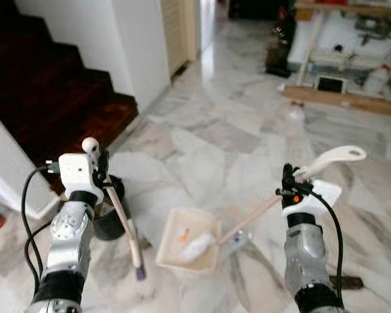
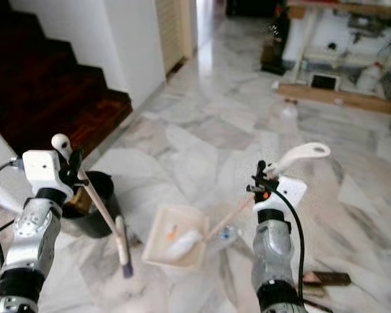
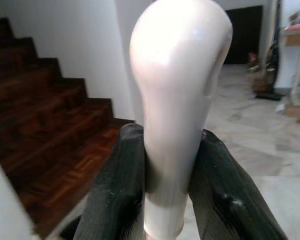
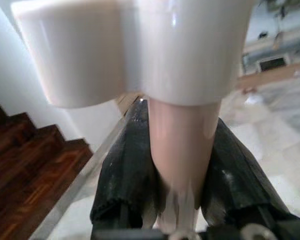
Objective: Sweep floor
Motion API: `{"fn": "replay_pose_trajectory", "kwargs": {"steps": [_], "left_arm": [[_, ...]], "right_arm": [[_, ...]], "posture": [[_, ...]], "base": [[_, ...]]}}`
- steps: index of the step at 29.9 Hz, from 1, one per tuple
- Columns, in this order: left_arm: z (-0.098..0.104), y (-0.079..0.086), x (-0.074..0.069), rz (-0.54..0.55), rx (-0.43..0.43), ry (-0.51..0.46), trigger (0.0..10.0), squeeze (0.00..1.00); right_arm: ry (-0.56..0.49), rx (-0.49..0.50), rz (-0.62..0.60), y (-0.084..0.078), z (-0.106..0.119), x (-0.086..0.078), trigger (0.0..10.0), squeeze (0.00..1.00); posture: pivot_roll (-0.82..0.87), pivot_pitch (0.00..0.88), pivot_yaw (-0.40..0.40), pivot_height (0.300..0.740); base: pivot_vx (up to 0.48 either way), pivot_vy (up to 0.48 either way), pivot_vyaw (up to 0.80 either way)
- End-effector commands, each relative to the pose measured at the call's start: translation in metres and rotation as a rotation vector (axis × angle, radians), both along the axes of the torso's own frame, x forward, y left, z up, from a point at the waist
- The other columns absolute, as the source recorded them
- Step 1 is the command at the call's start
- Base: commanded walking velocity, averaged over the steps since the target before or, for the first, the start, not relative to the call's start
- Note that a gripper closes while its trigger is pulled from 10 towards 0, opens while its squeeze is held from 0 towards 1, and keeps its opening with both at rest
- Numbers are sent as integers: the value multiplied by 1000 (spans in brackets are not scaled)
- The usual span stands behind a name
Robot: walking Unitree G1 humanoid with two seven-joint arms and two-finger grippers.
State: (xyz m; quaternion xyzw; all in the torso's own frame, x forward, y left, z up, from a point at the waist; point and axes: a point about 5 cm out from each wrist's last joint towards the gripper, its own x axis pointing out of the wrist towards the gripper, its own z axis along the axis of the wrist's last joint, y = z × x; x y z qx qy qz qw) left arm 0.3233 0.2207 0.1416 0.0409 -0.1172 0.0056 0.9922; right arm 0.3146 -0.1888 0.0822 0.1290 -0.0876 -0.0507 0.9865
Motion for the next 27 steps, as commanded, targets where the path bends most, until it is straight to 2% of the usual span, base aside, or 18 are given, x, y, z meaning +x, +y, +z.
{"fn": "replay_pose_trajectory", "kwargs": {"steps": [1, 9, 19, 27], "left_arm": [[12, -2, 0, -14, 15, -62, 10000, 0], [10, -5, 0, -25, 11, -58, 10000, 0], [12, -6, -1, -31, 8, -57, 10000, 0], [12, -5, -2, -23, 8, -56, 10000, 0]], "right_arm": [[-37, -7, -12, -3, 6, 2, 10000, 0], [-33, -6, -10, -2, 5, 2, 10000, 0], [-32, -9, -6, -1, 6, 3, 10000, 0], [-30, -4, -7, 0, 6, 4, 10000, 0]], "posture": [[45, 0, 59, 740], [45, 0, 60, 740], [60, 23, 56, 740], [69, 36, 53, 740]], "base": [[0, 0, 456], [0, 0, 448], [0, 0, 0], [0, 0, 739]]}}
